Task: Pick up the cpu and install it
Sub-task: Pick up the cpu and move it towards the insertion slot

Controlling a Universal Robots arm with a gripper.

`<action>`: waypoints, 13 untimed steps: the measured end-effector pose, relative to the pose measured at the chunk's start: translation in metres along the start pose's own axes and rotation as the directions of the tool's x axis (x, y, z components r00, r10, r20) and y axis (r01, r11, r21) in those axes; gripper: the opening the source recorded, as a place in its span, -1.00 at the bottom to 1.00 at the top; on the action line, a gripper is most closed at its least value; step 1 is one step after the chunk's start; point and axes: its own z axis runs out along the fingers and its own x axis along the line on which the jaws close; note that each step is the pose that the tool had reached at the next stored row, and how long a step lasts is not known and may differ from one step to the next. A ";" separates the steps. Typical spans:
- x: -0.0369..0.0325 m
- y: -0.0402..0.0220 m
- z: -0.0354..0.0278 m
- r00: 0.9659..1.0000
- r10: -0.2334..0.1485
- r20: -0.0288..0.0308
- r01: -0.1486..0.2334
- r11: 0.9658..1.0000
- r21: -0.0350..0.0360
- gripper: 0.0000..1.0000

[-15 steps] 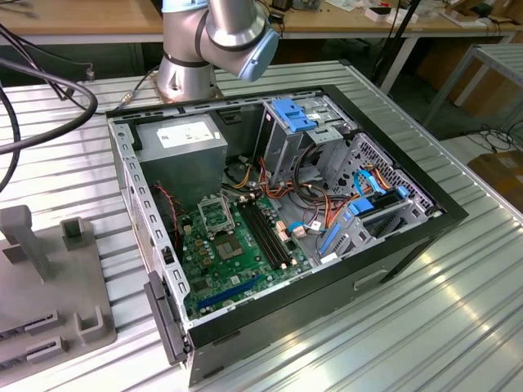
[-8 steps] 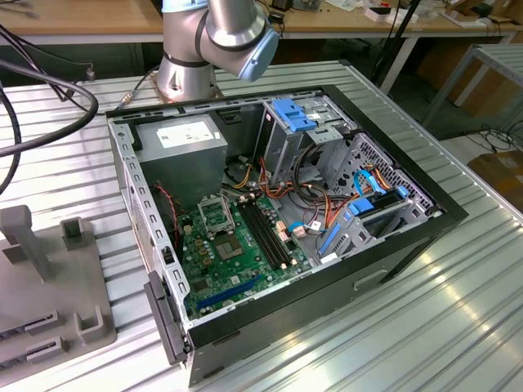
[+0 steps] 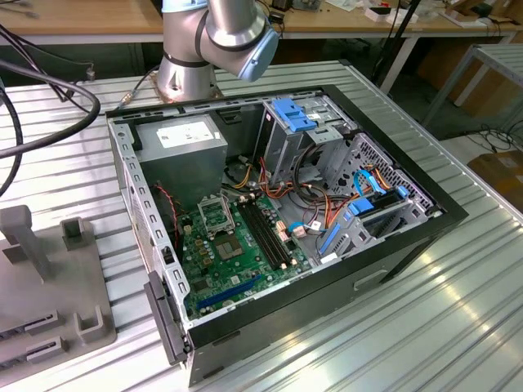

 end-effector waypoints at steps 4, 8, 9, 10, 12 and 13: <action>-0.0001 0.0000 0.0000 1.000 0.000 0.000 0.000 1.000 0.000 0.18; -0.0002 0.0000 0.0000 1.000 0.000 0.000 0.000 1.000 0.000 0.18; -0.0002 0.0000 0.0001 1.000 0.000 0.000 0.000 1.000 0.000 0.18; -0.0002 0.0000 0.0003 1.000 -0.001 0.000 0.001 1.000 0.000 0.18; -0.0002 0.0001 0.0006 1.000 -0.006 0.000 0.006 1.000 0.000 0.18; -0.0003 0.0000 0.0007 1.000 -0.009 0.000 0.009 1.000 0.000 0.18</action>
